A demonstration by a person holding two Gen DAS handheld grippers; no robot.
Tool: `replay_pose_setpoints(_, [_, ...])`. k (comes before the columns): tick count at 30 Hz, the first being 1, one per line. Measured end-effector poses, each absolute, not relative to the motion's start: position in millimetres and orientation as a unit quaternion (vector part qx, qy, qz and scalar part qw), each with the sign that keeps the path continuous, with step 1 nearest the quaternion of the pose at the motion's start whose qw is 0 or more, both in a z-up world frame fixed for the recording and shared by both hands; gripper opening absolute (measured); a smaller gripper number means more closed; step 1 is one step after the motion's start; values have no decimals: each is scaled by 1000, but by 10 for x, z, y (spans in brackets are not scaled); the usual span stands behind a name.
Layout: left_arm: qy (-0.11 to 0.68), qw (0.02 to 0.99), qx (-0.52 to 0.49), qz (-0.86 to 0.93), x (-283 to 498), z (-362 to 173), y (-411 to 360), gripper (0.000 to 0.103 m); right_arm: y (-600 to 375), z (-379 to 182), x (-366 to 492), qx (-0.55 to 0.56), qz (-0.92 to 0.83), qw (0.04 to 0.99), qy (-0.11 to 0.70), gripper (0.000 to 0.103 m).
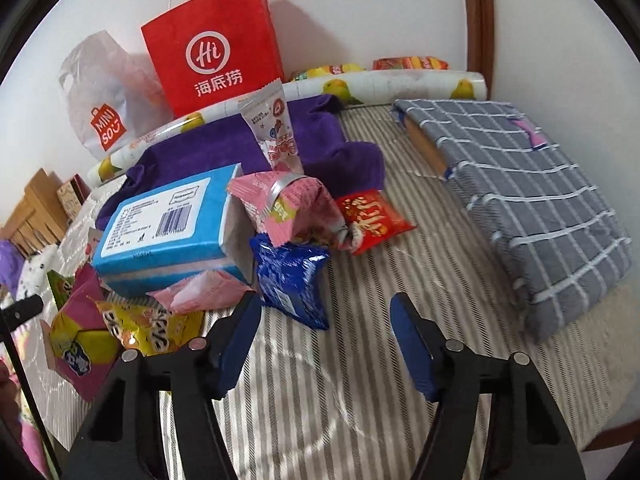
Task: Organize snacks
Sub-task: 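Grasp the blue snack packet with the right tool while the left tool grasps the green triangular packet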
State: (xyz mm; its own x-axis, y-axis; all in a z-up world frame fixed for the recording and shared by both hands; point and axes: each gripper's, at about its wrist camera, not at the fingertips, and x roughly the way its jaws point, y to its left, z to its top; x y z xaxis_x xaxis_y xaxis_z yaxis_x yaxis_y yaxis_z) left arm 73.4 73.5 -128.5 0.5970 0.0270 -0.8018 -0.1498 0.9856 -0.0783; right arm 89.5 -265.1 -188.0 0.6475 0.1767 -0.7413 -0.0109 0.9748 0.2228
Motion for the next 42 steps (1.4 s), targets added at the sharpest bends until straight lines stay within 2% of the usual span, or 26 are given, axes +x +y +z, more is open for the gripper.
replay_pose_setpoints(7, [449, 890, -71, 47, 768, -1311, 762, 98, -2566, -1952, 1087, 110, 83, 899, 415, 59])
replay_pose_setpoints(9, [449, 889, -72, 47, 770, -1315, 780, 98, -2529, -1990, 1154, 109, 89, 896, 420, 52])
replay_pose_setpoints(11, [450, 889, -72, 48, 765, -1323, 800, 98, -2503, -2029, 1204, 111, 98, 892, 427, 37])
replay_pose_setpoints(14, [455, 887, -70, 48, 773, -1347, 832, 98, -2483, -2046, 1218, 109, 103, 891, 428, 34])
replay_pose_setpoints(27, [462, 883, -75, 33, 1006, -1506, 880, 98, -2573, -1814, 787, 88, 86, 904, 409, 34])
replay_pose_setpoints(31, [476, 877, -69, 24, 1131, -1628, 851, 91, -2615, -1778, 660, 86, 83, 906, 406, 34])
replay_pose_setpoints(35, [482, 873, -66, 16, 1237, -1686, 821, 78, -2642, -1797, 573, 83, 75, 905, 411, 34])
replay_pose_setpoints(38, [485, 871, -71, -5, 1273, -1710, 800, 49, -2645, -1825, 576, 86, 71, 901, 418, 34])
replay_pose_setpoints(40, [486, 870, -79, -15, 1272, -1698, 806, 38, -2634, -1824, 586, 83, 68, 901, 420, 34])
replay_pose_setpoints(42, [485, 871, -74, -10, 1257, -1676, 820, 35, -2620, -1803, 597, 82, 66, 901, 420, 34])
